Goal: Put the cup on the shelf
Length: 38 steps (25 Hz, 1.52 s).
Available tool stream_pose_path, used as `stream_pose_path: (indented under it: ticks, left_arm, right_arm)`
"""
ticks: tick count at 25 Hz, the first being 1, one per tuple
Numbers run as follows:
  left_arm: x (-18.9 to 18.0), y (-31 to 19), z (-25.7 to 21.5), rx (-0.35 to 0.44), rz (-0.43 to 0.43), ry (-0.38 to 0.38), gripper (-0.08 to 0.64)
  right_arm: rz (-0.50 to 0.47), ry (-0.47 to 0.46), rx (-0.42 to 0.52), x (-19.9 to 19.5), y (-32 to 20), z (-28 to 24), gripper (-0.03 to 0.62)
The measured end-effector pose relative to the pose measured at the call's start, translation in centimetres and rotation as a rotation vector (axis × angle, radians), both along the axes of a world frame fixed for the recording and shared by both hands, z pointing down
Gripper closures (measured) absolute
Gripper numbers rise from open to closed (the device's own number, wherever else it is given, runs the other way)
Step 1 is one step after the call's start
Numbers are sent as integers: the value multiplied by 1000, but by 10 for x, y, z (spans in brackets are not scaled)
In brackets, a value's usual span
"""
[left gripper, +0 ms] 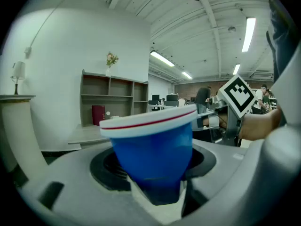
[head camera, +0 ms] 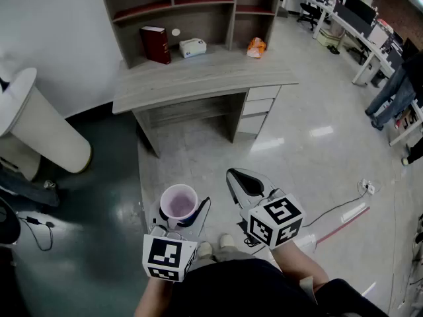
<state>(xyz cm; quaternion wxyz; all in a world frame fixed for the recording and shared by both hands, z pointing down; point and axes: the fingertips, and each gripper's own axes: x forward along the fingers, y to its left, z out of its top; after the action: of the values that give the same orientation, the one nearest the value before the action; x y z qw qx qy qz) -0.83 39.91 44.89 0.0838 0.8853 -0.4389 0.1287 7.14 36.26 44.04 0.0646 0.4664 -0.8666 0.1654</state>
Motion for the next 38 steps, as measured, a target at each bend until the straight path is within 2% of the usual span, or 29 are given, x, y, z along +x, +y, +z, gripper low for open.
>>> stream_pose_path:
  ticks: [18,38]
  left_arm:
    - [1,-14,3,-15,-29,-9,272]
    - [38,-52,5,-20,-72,22,275]
  right_arm:
    - [-22,-25,-14,2,-13,5,595]
    - [-109,18,-23,28,-44,17,595]
